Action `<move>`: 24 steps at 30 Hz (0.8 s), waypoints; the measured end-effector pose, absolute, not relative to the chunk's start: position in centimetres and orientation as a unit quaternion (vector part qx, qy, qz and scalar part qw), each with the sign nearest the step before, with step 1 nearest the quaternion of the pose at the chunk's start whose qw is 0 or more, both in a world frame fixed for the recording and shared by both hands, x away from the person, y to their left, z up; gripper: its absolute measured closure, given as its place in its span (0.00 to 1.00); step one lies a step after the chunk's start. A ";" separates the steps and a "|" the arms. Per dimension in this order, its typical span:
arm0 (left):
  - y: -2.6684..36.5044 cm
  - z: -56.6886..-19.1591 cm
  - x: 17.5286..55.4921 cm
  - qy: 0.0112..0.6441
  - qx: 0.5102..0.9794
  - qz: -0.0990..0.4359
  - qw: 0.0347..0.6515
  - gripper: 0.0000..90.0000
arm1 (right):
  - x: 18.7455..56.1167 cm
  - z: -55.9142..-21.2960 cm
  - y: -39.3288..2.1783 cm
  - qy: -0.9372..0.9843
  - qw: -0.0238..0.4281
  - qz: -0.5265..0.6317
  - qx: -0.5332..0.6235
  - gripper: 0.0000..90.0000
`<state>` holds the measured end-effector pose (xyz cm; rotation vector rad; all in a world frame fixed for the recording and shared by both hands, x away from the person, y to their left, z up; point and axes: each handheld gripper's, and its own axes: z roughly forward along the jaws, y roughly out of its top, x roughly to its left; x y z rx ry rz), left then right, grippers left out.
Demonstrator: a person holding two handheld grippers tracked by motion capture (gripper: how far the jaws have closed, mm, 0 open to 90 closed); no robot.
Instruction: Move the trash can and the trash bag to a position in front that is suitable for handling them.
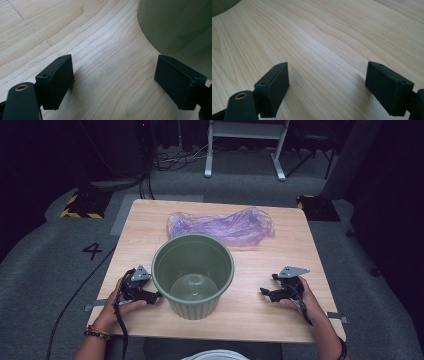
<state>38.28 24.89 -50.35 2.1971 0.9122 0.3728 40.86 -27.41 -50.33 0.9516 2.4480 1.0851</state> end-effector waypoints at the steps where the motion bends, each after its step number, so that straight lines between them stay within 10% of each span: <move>1: 24.9 -50.3 38.3 0.351 0.853 0.146 0.358 0.17 | 40.9 -50.3 -27.4 0.852 0.149 0.378 0.331 0.21; 24: 24.9 -50.4 38.3 0.350 0.853 0.145 0.359 0.17 | 41.1 -50.3 -27.5 0.857 0.142 0.380 0.317 0.23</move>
